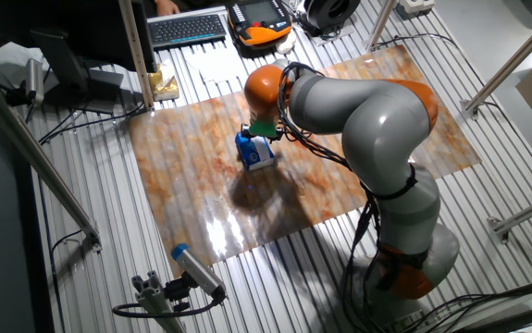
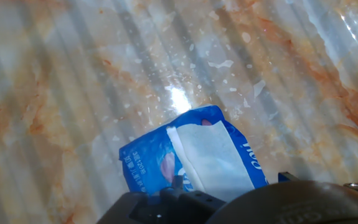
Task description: Pull out a napkin
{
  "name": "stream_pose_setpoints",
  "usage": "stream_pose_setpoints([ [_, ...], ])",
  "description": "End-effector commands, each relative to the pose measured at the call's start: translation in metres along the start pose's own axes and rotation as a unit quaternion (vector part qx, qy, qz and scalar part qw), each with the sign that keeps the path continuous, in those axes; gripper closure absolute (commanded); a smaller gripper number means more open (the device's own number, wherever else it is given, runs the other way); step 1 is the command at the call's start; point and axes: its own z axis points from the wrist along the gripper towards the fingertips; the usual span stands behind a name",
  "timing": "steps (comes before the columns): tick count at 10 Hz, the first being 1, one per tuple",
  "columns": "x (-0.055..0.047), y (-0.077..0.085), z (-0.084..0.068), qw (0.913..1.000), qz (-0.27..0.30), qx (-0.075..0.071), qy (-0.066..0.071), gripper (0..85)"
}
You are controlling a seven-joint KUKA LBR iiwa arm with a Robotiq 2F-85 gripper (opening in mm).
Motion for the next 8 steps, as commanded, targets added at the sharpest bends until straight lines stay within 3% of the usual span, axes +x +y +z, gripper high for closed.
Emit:
stream_pose_setpoints([
  [1, 0.0002, 0.0, 0.0, 1.0, -0.002, -0.001, 0.0, 17.0],
  [3, 0.0003, 0.0, 0.0, 1.0, -0.005, -0.004, 0.004, 17.0],
  [5, 0.0004, 0.0, 0.0, 0.9998, -0.012, -0.014, 0.012, 51.0],
  [8, 0.0004, 0.0001, 0.0, 0.9997, -0.016, -0.011, 0.012, 51.0],
])
